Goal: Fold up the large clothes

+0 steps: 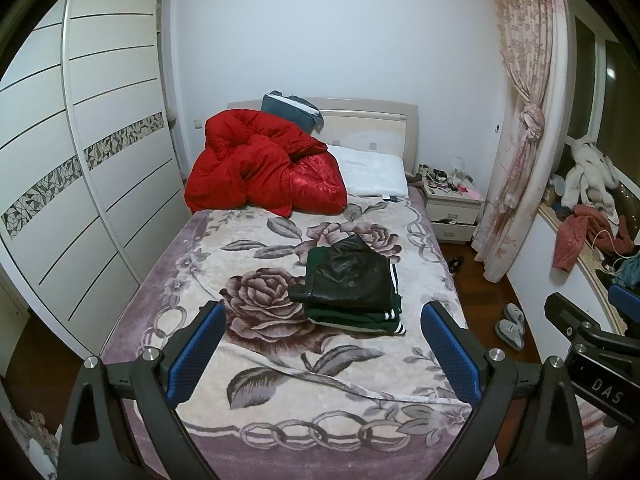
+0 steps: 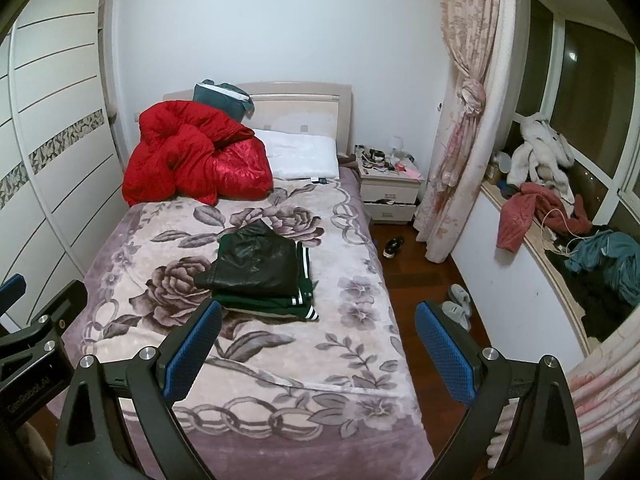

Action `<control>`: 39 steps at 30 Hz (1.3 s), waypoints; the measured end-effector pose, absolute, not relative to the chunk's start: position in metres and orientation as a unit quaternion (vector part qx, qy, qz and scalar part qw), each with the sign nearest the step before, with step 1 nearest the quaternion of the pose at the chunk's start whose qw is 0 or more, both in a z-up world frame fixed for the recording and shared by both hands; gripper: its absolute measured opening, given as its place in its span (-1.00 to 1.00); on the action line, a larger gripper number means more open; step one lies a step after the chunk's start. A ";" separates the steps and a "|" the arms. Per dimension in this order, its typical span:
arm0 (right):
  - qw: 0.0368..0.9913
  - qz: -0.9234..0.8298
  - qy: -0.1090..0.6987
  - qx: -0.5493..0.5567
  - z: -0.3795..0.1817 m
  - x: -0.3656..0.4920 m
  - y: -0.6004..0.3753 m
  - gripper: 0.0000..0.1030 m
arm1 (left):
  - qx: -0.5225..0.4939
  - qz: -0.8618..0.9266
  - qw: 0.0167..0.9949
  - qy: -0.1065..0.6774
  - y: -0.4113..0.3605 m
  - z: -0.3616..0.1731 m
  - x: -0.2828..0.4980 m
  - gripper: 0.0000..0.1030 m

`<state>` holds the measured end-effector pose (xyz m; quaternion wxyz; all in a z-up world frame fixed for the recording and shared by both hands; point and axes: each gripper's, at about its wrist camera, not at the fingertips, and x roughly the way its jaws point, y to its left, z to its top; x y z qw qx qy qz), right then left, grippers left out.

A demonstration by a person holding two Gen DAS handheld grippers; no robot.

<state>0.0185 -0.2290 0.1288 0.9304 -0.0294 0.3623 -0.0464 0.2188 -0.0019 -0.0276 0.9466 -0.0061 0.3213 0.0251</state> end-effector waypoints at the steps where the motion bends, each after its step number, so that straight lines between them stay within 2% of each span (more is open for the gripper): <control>1: 0.930 -0.046 0.362 -0.029 0.129 0.018 -0.228 0.91 | -0.006 0.025 0.947 0.321 -0.002 -0.027 0.219 0.94; 39: 0.931 -0.056 0.361 -0.022 0.125 0.003 -0.231 0.91 | -0.006 0.029 0.949 0.314 -0.005 -0.023 0.216 0.93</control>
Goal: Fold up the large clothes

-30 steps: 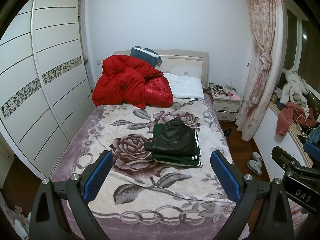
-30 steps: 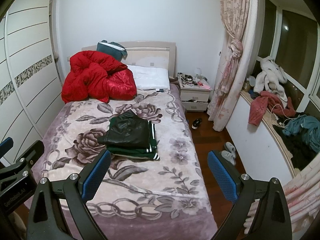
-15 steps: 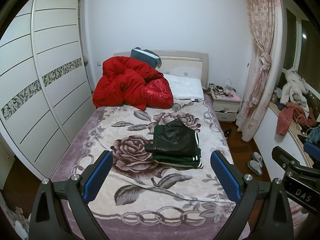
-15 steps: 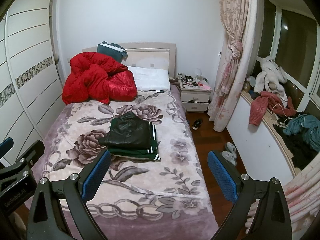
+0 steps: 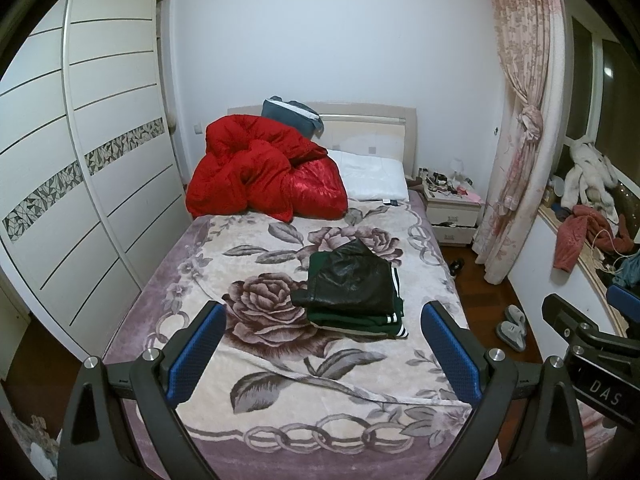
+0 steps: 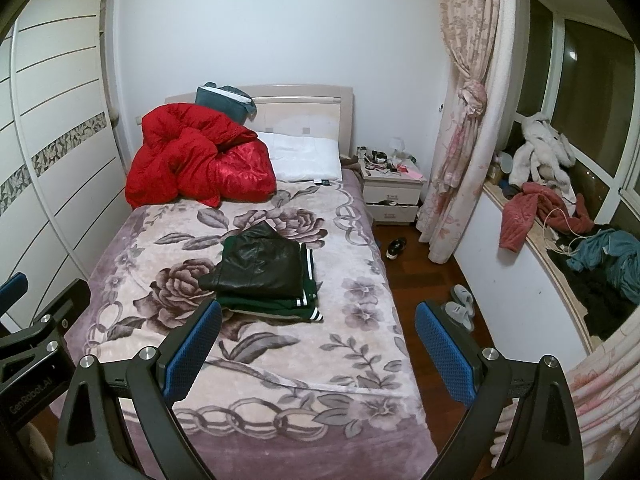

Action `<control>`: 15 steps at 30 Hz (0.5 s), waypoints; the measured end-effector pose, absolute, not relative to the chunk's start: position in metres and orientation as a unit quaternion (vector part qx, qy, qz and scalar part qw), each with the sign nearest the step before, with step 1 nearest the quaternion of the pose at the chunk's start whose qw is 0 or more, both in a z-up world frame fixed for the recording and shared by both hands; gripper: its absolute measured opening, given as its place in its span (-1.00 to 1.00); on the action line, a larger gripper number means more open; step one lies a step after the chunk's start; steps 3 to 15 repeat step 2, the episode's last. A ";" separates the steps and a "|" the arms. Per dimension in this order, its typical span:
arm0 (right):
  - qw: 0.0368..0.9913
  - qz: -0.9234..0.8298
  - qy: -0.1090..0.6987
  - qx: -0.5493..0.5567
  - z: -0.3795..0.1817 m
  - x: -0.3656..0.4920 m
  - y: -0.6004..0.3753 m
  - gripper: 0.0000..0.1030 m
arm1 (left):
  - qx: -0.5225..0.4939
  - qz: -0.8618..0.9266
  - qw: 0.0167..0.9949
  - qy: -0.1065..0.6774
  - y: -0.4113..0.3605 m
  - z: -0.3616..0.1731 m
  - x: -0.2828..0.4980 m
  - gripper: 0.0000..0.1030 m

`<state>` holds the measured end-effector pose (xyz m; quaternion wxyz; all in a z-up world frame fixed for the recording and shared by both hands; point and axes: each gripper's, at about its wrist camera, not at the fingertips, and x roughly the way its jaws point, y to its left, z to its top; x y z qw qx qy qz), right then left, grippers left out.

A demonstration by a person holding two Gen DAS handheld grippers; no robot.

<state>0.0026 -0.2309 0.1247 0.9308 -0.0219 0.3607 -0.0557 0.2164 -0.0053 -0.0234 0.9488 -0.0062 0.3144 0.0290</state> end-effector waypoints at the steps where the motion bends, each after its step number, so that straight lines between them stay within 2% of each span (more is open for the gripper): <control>1: 0.931 -0.056 0.360 -0.022 0.125 0.002 -0.231 0.91 | -0.007 0.028 0.949 0.313 -0.005 -0.021 0.217 0.93; 15: 0.931 -0.057 0.360 -0.022 0.125 0.001 -0.232 0.91 | -0.007 0.029 0.949 0.313 -0.005 -0.019 0.217 0.93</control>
